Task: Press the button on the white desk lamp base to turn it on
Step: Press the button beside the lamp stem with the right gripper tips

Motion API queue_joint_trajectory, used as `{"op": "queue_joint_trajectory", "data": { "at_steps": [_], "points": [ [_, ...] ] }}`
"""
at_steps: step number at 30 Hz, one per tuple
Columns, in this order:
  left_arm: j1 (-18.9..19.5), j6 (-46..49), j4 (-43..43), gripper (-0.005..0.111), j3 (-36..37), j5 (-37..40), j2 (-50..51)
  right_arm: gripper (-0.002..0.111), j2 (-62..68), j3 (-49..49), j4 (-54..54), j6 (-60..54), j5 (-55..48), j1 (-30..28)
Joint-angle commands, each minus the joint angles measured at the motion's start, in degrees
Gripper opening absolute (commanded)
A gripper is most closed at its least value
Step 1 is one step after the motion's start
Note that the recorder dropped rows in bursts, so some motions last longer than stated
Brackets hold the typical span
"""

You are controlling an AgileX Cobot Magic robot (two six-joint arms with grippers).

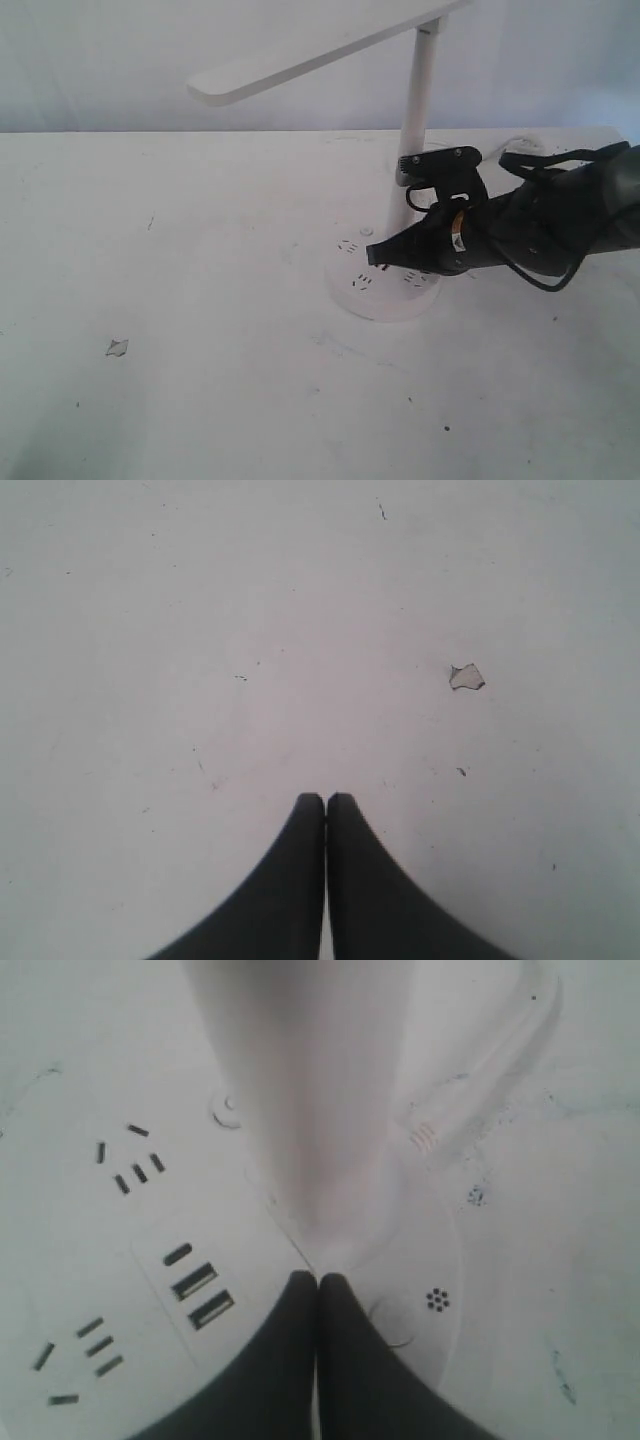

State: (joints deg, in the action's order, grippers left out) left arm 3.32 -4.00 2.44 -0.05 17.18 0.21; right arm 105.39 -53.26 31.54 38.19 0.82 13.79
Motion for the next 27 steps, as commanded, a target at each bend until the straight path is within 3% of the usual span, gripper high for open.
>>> {"op": "queue_joint_trajectory", "data": {
  "at_steps": [1, 23, 27],
  "points": [
    [-0.01, -0.06, -0.43, 0.0, 0.05, 0.25, -0.21, 0.0, 0.07, -0.96, -0.06, -0.5, -3.6, -1.76],
    [-0.01, -0.06, -0.43, 0.0, 0.05, 0.25, -0.21, 0.0, 6.03, -0.96, 0.17, -2.43, -1.84, -1.95],
    [-0.01, -0.06, -0.43, 0.0, 0.05, 0.25, -0.21, 0.0, 3.62, -0.96, 0.45, -3.99, 3.66, -1.95]
  ]
}}
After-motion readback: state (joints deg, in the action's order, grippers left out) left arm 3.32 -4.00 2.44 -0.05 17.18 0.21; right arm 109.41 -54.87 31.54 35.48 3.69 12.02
